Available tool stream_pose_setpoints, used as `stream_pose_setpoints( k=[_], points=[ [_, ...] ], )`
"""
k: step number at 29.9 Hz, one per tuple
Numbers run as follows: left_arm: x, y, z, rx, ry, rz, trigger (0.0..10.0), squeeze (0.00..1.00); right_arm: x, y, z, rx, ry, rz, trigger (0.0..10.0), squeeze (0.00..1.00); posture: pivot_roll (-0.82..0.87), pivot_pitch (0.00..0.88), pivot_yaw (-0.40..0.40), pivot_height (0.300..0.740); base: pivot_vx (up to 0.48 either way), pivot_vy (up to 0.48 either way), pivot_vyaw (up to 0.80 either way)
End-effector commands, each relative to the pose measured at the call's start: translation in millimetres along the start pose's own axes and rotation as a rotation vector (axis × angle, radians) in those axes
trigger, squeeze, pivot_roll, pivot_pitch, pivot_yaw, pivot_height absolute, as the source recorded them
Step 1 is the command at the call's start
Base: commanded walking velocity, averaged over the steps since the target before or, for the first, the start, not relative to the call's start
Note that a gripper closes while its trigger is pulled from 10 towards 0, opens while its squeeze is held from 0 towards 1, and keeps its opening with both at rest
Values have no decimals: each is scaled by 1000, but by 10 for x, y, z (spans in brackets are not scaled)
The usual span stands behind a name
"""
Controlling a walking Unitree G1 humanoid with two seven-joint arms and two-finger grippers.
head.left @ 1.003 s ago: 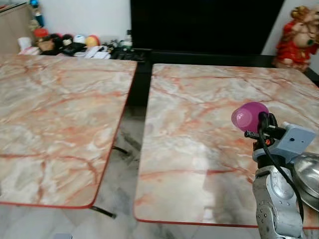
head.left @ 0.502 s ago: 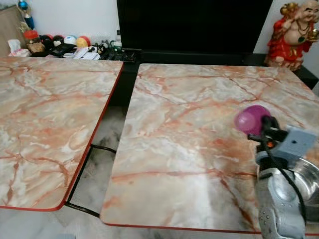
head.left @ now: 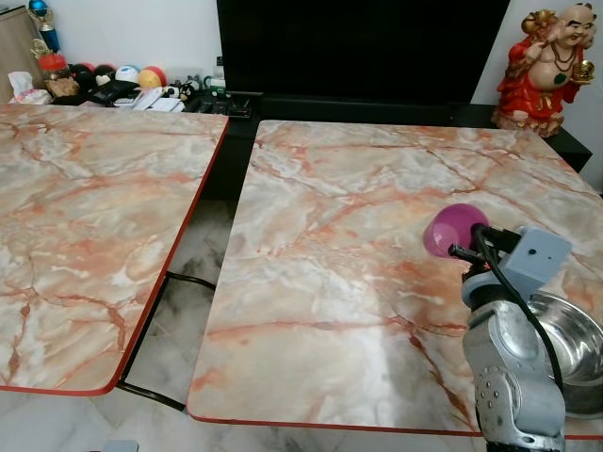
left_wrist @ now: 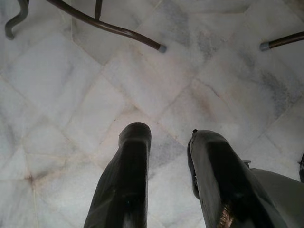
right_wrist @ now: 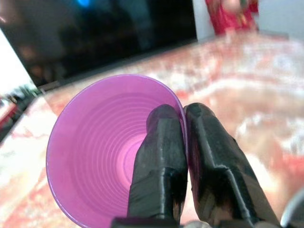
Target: Setting the table
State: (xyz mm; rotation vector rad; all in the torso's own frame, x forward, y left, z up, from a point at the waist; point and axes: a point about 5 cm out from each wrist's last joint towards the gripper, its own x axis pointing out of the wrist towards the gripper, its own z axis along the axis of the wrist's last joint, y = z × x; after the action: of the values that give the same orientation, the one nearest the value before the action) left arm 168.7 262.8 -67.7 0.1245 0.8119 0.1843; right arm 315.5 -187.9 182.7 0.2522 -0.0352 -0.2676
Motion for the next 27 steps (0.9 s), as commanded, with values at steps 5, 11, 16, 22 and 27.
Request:
stream_pose_setpoints(
  k=[5,11,16,22,27],
  points=[
    [-21,8,-80,-3,36,-4,10000,0,4,39,24,40,88,-30,10000,0,-46,87,-19,740,0,0,0],
    [-20,-7,-82,-1,37,-12,10000,0,21,-15,-42,61,192,-106,10000,0,-43,79,-20,740,0,0,0],
    [-18,-20,-76,19,36,-27,10000,0,30,-66,-45,77,212,-160,10000,0,-43,75,-18,740,0,0,0],
    [-19,-13,-76,14,35,-24,10000,0,25,-79,-62,83,234,-191,10000,0,-40,90,-17,740,0,0,0],
    [-27,-25,-101,13,40,-28,10000,0,25,-115,-102,90,252,-223,10000,0,-39,99,-16,740,0,0,0]
  ],
)
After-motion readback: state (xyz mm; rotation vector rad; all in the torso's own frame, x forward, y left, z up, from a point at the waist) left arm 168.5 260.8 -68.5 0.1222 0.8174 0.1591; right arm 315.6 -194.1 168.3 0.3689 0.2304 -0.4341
